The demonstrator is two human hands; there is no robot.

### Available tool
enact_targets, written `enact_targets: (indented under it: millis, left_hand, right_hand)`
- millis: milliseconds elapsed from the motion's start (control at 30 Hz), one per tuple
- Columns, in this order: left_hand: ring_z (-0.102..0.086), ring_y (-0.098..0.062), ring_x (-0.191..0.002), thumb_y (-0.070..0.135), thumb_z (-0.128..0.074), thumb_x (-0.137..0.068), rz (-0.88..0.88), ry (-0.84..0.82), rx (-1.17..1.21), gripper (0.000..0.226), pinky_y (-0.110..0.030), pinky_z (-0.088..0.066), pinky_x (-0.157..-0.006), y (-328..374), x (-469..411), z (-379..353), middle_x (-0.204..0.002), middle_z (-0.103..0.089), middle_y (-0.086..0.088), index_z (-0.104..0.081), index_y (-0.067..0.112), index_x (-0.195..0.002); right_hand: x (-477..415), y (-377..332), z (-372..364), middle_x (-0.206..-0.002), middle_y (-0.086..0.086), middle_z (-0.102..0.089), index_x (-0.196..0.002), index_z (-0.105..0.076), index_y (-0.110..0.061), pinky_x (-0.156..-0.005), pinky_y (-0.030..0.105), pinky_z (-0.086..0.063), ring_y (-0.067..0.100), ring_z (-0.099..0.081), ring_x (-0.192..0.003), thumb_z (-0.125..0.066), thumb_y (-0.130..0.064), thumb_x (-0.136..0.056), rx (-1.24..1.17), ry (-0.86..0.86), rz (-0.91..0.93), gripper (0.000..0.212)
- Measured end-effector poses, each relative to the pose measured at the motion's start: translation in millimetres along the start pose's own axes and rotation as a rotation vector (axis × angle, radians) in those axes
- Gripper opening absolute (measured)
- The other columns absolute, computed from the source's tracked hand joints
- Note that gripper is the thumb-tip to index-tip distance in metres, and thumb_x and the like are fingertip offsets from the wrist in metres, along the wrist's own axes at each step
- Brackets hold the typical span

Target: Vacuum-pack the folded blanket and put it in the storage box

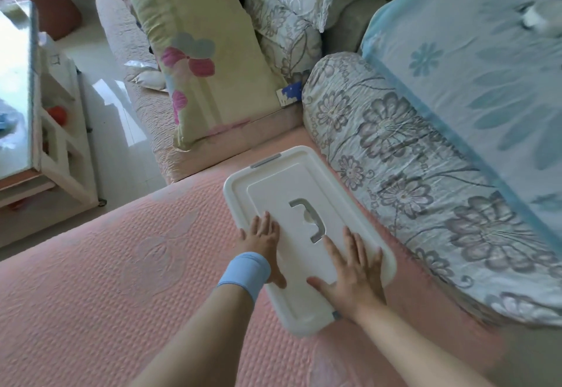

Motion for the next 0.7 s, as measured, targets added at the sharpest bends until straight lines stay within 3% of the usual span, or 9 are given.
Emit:
enact_targets:
  millis: [167,267,467,600,700]
  left_hand:
    - [0.017,-0.025,-0.148,0.053,-0.087,-0.053,-0.042,0.03,0.082,0.144,-0.051,0.001,-0.118,14,-39,26,-0.159,0.023,-0.004,0.011,0.021,-0.153]
    - [0.016,-0.023,-0.148,0.05,-0.089,-0.051,-0.064,0.08,0.165,0.141,-0.05,0.003,-0.118,36,-69,44,-0.16,0.02,-0.002,0.008,0.032,-0.153]
    - [0.02,-0.022,-0.147,0.071,-0.076,-0.053,-0.008,0.099,0.156,0.132,-0.051,0.008,-0.117,82,-117,67,-0.159,0.024,0.001,0.005,0.037,-0.152]
    - [0.02,-0.022,-0.147,0.07,-0.079,-0.05,0.043,0.043,0.163,0.136,-0.052,0.009,-0.117,88,-126,72,-0.158,0.026,0.001,0.008,0.041,-0.151]
    - [0.012,-0.022,-0.148,0.073,-0.079,-0.046,0.054,0.091,0.166,0.136,-0.051,0.002,-0.118,84,-121,75,-0.16,0.019,0.003,0.002,0.042,-0.151]
  right_hand:
    - [-40,28,9,-0.162,-0.001,0.03,-0.154,0.009,-0.048,-0.112,0.059,0.02,0.02,0.029,-0.148,-0.011,-0.096,-0.066,-0.045,-0.037,-0.037,0.102]
    - [-73,61,21,-0.162,-0.004,0.03,-0.152,0.012,-0.051,-0.114,0.058,0.019,0.018,0.03,-0.148,-0.012,-0.099,-0.064,-0.034,-0.042,-0.05,0.102]
    - [-126,113,41,-0.159,-0.007,0.035,-0.149,0.016,-0.054,-0.115,0.058,0.019,0.019,0.031,-0.147,-0.007,-0.102,-0.059,-0.027,-0.074,-0.026,0.105]
    - [-136,117,43,-0.157,-0.004,0.04,-0.148,0.021,-0.051,-0.11,0.059,0.025,0.023,0.035,-0.146,-0.005,-0.1,-0.061,0.018,-0.102,0.007,0.103]
    - [-132,114,43,-0.155,-0.002,0.043,-0.148,0.022,-0.051,-0.108,0.06,0.026,0.024,0.037,-0.144,-0.009,-0.099,-0.062,0.018,-0.15,0.009,0.103]
Point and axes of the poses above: each hand's wrist, its own x-axis away from the middle knuckle, its own z-axis out of the back of the hand, y = z × x, the point moved 3 cm from there along -x, towards the middle knuckle
